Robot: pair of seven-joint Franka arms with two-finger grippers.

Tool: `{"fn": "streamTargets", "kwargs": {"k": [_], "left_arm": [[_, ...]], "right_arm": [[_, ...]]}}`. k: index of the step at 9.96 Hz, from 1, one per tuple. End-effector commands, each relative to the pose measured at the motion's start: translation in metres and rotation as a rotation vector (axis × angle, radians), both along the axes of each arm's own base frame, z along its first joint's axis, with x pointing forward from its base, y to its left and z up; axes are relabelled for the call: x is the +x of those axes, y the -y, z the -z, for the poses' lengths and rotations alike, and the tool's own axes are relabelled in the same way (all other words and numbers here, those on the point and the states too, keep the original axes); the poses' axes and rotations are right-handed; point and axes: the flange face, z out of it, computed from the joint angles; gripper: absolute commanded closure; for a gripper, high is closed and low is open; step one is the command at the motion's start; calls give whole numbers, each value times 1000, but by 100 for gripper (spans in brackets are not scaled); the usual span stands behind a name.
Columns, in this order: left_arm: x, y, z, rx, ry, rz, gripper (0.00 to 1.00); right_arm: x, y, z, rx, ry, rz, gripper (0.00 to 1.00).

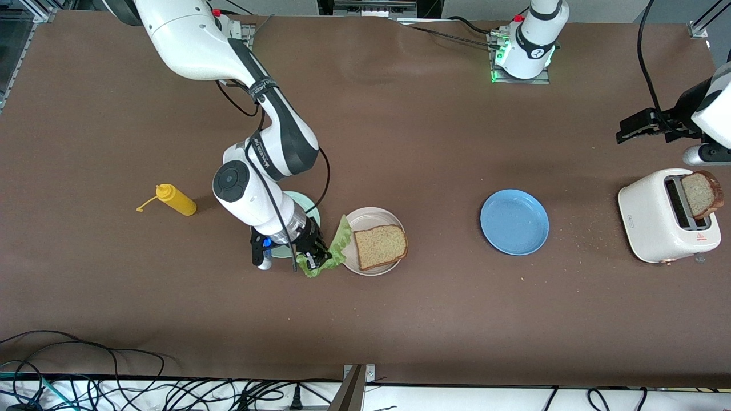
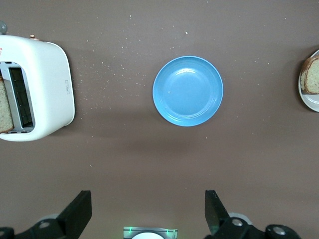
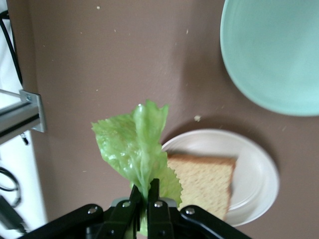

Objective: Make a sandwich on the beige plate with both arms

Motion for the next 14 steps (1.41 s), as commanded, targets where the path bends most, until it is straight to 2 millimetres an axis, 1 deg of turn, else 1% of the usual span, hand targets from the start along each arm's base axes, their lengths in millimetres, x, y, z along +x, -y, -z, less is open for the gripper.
{"fn": "streamTargets", "kwargs": {"k": [1,2,3,4,5,6,7,8,9,10,11,12,14], "left_arm": [[-11,-6,-31,-7,13,2,0],[-20,-20,-41,-4,-24,-21,0],[-29,-21,-44,-4,-74,-24,0],[-34,-21,-45,-6,-106,-22,0],[-34,-26,-43,-7,-117,-33,0],[-29,-26,-29,-5,-147,-39,0],[-18,-37,-13,-8,-169,-53,0],[-10,-47,0,-17,-184,-68,0],[-1,-55,9,-15,-169,-81,0],[4,-55,8,-13,-139,-84,0],[5,-54,2,-12,-119,-84,0],[7,-55,-11,-7,-84,-87,0],[7,-57,-13,-3,-79,-88,0]], "right_arm": [[14,-9,14,153,14,171,100],[7,-27,26,201,32,187,100],[2,-37,36,217,28,190,100],[-5,-48,40,232,8,193,100],[-10,-55,41,240,-4,211,100],[-14,-61,49,242,-19,220,100],[-22,-72,59,241,-30,214,100],[-28,-78,63,237,-38,203,100],[-29,-78,71,231,-47,206,100],[-30,-78,83,222,-57,208,100],[-36,-85,92,216,-67,198,100],[-41,-89,98,209,-74,192,100],[-43,-91,101,206,-79,190,100]]}}
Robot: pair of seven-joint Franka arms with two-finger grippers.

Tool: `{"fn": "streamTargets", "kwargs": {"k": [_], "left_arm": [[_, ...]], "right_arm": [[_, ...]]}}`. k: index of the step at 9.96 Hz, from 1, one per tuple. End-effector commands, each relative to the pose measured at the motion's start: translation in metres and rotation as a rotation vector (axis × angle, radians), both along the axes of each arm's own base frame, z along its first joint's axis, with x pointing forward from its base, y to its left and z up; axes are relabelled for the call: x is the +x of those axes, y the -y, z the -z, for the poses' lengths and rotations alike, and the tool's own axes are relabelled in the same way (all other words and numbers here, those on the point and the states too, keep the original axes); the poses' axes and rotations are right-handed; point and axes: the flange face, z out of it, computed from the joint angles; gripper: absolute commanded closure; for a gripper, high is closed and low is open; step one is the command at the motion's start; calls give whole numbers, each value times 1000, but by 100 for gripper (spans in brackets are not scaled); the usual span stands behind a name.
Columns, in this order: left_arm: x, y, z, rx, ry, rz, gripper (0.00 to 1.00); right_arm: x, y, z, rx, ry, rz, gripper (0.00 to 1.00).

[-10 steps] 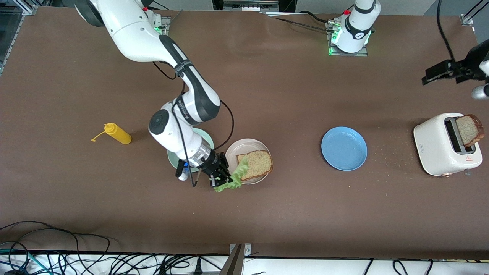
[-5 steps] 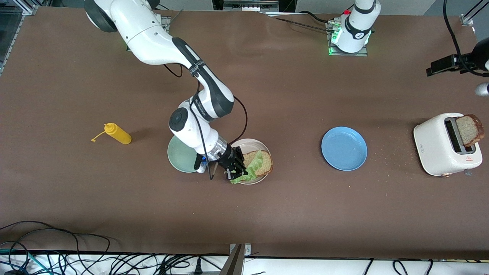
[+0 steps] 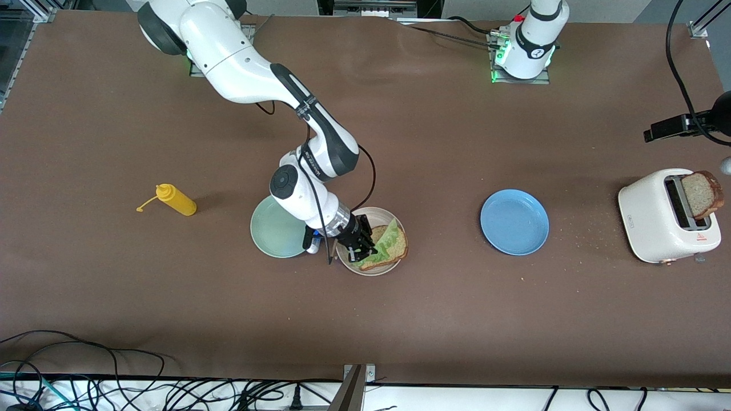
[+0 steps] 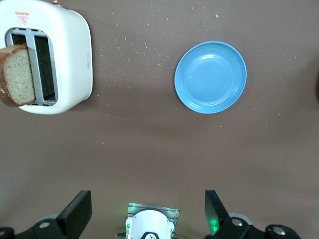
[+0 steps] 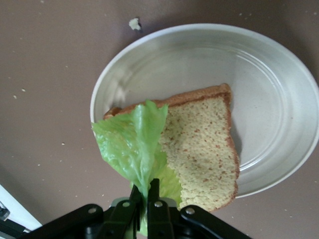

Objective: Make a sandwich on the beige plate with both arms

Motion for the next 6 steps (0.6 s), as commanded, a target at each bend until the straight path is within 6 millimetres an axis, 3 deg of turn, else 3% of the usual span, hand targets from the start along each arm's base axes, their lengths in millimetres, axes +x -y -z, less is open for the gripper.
{"fn": "streamTargets", "kwargs": {"k": [1,3,4,5,6], "left_arm": [[1,-2,-8,-3,15,9,0],[3,8,-11,-5,30,17,0],[6,10,-9,-5,37,21,0],[10,9,-2,-8,36,30,0],[13,13,0,-8,37,37,0]], "right_arm": [[0,-10,-3,29,-1,12,100],[-6,-17,-4,25,-5,6,100],[-5,-15,-1,16,-4,2,79],[-5,-15,-1,16,-5,2,32],[-4,-15,-5,12,2,-3,22]]}}
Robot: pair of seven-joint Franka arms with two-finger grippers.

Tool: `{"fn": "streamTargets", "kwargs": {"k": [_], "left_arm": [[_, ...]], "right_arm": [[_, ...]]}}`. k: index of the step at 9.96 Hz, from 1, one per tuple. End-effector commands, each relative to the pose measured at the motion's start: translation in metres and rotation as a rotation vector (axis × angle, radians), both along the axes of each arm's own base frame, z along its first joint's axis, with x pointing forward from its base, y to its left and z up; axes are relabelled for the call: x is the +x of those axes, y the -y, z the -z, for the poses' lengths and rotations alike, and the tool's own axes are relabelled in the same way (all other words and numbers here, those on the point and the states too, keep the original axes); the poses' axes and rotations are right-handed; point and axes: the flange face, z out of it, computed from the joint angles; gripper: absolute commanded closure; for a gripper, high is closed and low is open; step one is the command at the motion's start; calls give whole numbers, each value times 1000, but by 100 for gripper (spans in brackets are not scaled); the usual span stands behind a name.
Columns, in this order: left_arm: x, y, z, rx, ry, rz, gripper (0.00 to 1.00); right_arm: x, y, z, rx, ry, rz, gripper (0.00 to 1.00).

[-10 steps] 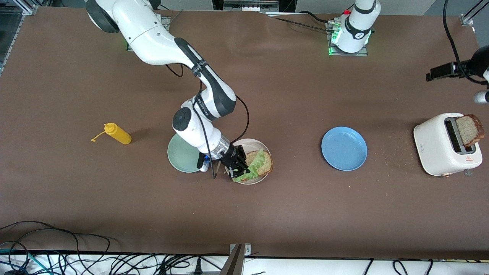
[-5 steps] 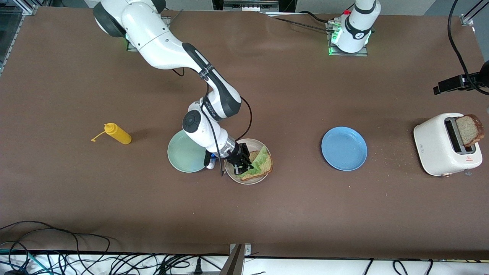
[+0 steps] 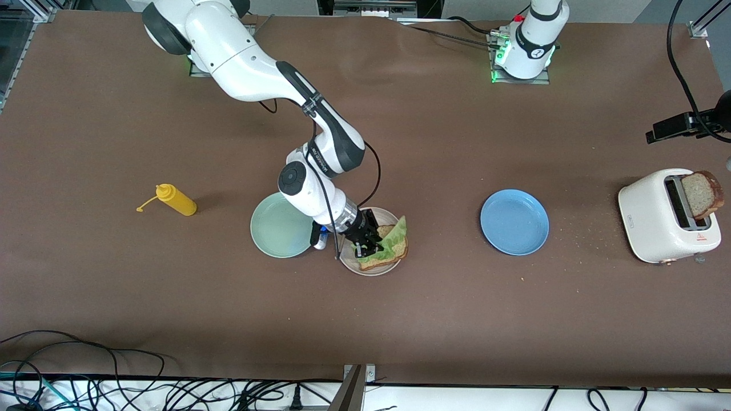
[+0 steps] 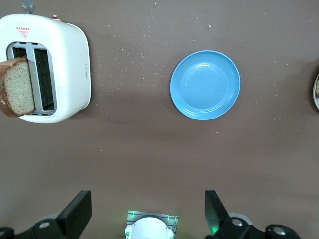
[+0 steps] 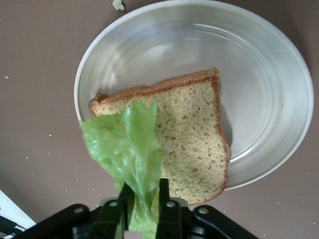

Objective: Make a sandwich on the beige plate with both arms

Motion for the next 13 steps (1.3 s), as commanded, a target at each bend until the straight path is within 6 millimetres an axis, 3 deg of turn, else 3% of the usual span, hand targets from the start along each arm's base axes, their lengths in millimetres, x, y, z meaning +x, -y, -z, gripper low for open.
{"fn": "streamTargets", "kwargs": {"k": [1,3,7,8,10,13], "left_arm": [[9,9,1,-9,24,28,0],[9,17,0,-6,25,33,0],[12,19,-1,-5,44,37,0],[12,27,-2,-6,47,49,0],[12,23,-3,25,45,49,0],[12,26,-3,33,46,55,0]], "right_arm": [[3,-4,-4,-1,-1,-3,12],[8,4,-14,-11,-27,-11,11],[26,39,-68,-88,-78,-44,3],[28,43,-73,-92,-79,-43,3],[28,43,-75,-108,-69,-53,3],[36,73,-98,-172,-95,-129,3]]}}
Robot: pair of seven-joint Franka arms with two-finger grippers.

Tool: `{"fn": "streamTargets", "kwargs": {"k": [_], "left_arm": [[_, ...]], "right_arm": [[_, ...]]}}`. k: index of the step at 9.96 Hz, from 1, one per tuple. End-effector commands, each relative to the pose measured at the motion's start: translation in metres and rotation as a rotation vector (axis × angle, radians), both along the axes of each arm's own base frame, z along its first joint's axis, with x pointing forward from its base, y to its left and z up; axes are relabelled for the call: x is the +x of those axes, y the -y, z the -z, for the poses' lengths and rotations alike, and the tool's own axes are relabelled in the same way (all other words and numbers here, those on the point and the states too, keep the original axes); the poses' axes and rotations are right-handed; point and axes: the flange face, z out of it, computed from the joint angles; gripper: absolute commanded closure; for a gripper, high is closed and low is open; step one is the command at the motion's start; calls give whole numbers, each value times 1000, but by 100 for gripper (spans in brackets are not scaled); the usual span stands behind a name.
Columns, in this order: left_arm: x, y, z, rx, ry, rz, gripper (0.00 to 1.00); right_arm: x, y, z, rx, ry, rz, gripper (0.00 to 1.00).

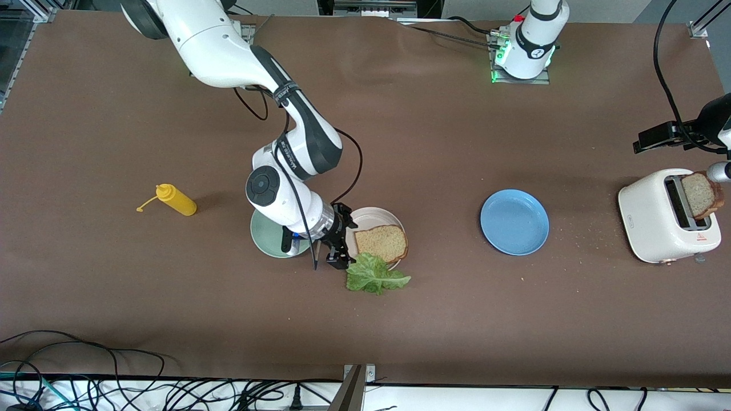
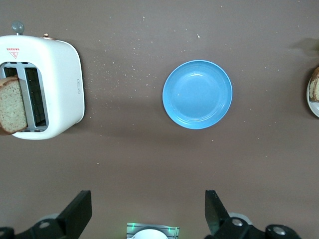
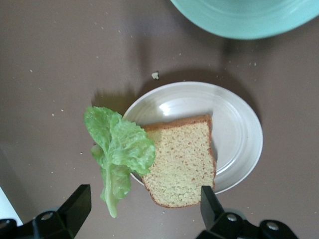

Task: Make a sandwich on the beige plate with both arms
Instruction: 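Open the right gripper to release the lettuce and lift away, then move the right gripper toward the yellow mustard bottle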

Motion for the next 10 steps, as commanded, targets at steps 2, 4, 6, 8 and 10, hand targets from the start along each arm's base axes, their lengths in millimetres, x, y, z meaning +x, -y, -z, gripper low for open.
{"fn": "streamTargets", "kwargs": {"k": [2,4,6,8,10], "left_arm": [[2,14,-6,23,11,30,0],[2,16,-6,23,11,33,0],[3,16,-3,26,5,33,0],[9,14,9,23,-15,35,0],[9,17,3,18,-3,47,0]], "right_arm": [[12,49,-43,-37,-40,-115,3],[19,85,-66,-46,-41,-232,3],[24,107,-75,-53,-41,-284,3],[23,119,-85,-64,-29,-376,3],[24,139,-99,-85,-9,-486,0]]}}
